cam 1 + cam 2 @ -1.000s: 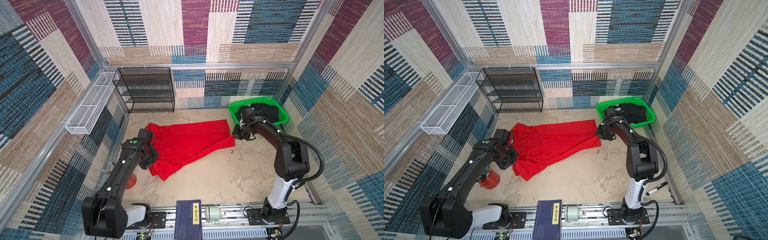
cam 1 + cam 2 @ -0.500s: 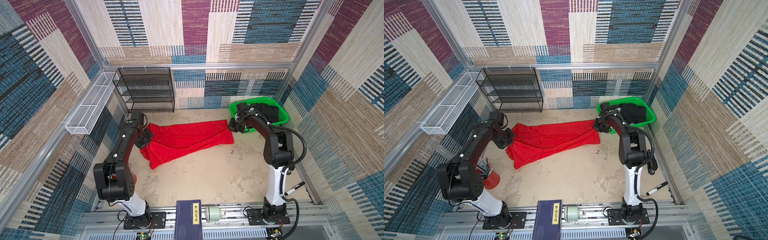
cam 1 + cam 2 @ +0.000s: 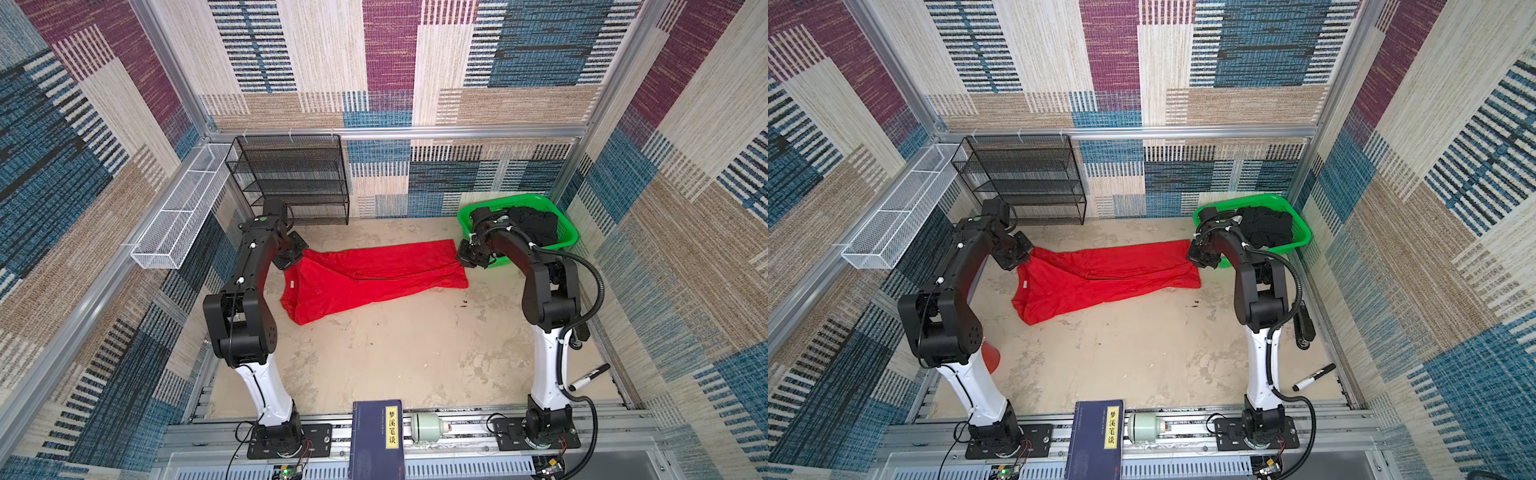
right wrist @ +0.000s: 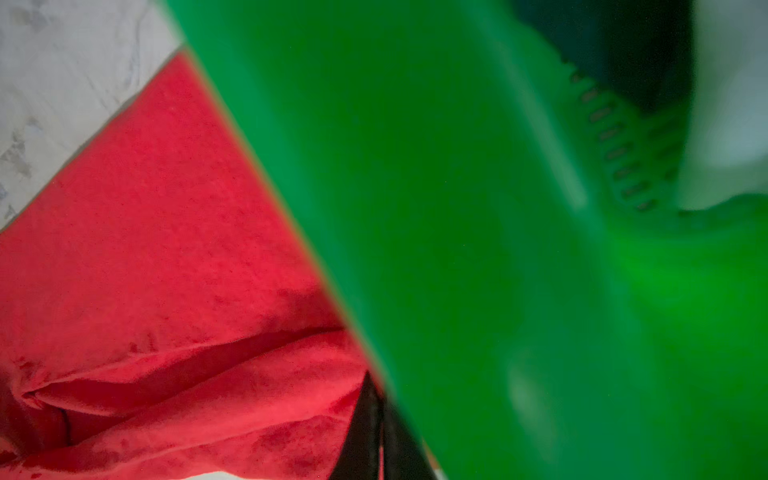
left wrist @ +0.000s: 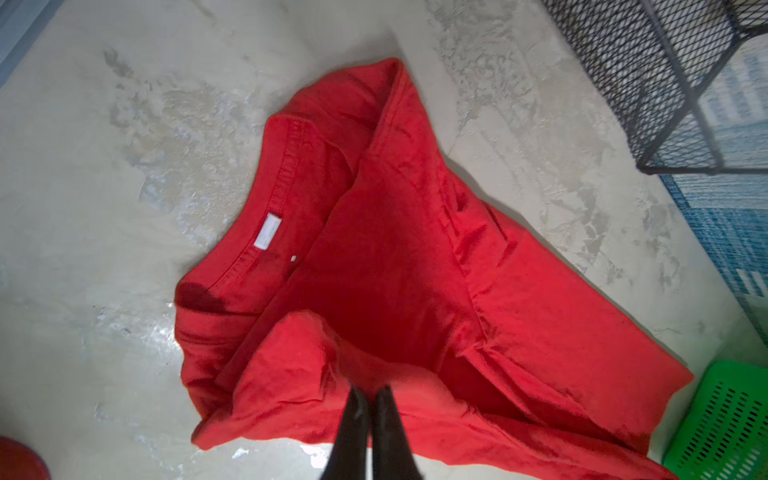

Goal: Fold and stack the t-shirts

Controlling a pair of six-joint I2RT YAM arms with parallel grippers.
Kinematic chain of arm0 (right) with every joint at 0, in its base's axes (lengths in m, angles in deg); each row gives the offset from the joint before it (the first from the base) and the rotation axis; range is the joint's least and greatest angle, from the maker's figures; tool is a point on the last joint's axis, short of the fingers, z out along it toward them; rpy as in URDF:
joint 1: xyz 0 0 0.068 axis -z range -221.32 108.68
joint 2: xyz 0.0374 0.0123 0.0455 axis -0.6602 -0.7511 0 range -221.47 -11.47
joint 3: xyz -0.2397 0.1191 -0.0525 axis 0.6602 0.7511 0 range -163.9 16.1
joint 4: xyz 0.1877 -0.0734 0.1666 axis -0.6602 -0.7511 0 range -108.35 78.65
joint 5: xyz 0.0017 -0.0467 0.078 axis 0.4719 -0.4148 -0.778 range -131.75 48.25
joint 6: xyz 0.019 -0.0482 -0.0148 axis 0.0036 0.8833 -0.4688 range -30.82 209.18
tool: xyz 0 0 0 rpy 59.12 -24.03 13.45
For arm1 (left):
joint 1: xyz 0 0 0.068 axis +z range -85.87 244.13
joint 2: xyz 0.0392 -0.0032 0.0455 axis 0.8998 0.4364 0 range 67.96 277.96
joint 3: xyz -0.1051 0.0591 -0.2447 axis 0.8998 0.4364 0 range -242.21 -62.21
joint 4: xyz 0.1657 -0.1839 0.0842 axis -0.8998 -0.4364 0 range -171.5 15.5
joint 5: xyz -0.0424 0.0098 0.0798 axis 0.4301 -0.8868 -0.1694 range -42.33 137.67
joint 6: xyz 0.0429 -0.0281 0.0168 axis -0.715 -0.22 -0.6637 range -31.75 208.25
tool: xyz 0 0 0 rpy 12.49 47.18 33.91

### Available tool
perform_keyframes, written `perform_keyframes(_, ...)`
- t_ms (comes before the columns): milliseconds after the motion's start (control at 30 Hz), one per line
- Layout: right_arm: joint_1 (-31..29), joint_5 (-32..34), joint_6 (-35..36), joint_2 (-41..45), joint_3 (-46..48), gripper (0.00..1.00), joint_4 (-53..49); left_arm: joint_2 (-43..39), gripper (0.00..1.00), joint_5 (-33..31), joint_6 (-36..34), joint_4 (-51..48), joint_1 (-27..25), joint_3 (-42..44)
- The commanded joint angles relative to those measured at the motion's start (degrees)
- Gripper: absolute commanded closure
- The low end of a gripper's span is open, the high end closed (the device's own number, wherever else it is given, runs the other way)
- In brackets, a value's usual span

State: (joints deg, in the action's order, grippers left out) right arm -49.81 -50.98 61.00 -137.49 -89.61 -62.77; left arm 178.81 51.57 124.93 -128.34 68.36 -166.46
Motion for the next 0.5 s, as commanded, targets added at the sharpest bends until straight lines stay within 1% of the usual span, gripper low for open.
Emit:
perform_keyframes(0,0.0,1.0,0.0,0.7,0.6,1.0,0.1,2.6,1.0,0.9,-3.6,-0.3,0.1,-4.5)
perform_keyframes(167,0.0,1.8,-0.2,1.7,2.1,1.0,0.3,8.7,1.0,0.5,-5.1,-3.0,0.0,-14.0)
perform_keyframes(267,0.0,1.6,0.0,1.8,2.6,1.0,0.9,11.8,1.0,0.3,-5.6,-4.0,0.0,-17.6)
perform_keyframes(367,0.0,-0.2,0.3,1.0,2.6,1.0,2.8,14.2,0.98,0.3,-5.9,-4.7,0.0,-19.5)
perform_keyframes(467,0.0,-0.7,0.5,-0.9,0.0,1.0,3.1,15.3,0.97,-0.1,-6.0,-3.6,0.0,-19.2)
